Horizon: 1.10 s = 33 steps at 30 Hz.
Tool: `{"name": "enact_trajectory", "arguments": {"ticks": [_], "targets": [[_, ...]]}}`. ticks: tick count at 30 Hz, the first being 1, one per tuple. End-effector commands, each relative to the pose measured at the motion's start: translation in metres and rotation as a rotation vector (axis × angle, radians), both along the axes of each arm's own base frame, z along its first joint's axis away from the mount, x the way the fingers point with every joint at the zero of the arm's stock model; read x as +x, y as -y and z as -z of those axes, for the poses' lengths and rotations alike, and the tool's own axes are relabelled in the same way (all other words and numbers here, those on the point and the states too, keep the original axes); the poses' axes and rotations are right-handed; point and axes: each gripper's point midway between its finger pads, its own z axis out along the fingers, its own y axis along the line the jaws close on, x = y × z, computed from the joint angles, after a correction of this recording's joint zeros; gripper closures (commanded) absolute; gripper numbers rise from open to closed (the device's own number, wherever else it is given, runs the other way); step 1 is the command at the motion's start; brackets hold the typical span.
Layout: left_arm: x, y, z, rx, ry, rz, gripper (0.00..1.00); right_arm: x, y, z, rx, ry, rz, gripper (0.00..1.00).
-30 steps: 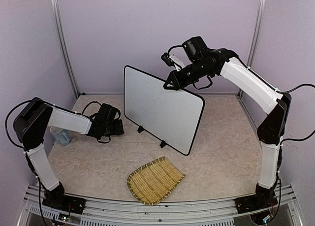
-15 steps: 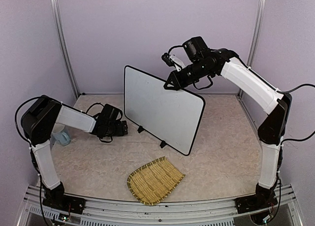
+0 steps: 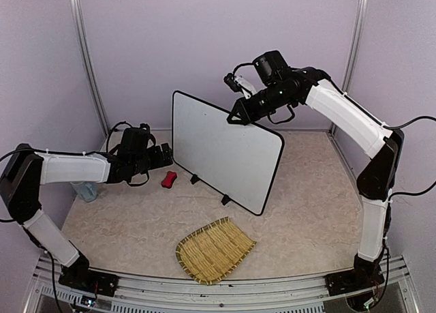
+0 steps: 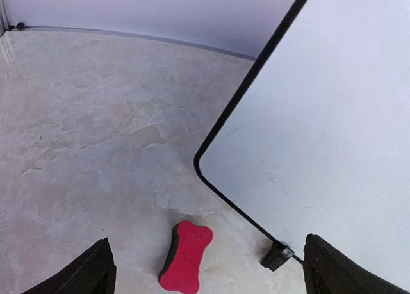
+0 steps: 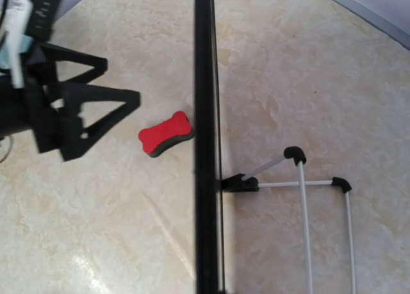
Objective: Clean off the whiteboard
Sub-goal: Place the whiteboard eraser at the center of the board, then place the whiteboard on the whiteboard stand.
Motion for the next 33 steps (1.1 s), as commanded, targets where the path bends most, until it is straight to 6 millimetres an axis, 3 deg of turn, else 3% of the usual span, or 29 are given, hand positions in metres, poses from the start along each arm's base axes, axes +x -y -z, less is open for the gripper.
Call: {"name": "enact_trajectory", "arguments": {"ticks": [1,5,14,20,27,33], "targets": [[-0.014,0.020,-0.025,-0.027,0.048,0.068,0.01,-0.013,0.010,0.014,-0.033,-0.107,0.006,0.95],[-0.030,0.032,-0.028,-0.031,0.052,0.110,0.01,-0.002,0.018,0.008,-0.025,-0.080,0.025,0.80],[-0.056,0.044,-0.011,-0.034,0.030,0.148,0.01,0.022,0.029,0.011,-0.016,-0.060,0.046,0.63],[-0.053,0.050,0.006,0.013,0.007,0.176,0.01,0.029,0.029,0.017,-0.023,-0.054,0.039,0.57],[-0.041,0.063,0.035,0.112,-0.052,0.237,0.01,0.045,0.043,0.027,-0.059,-0.046,0.088,0.48],[-0.041,0.068,0.042,0.080,-0.049,0.264,0.01,0.051,0.048,0.027,-0.070,-0.031,0.111,0.42]]}}
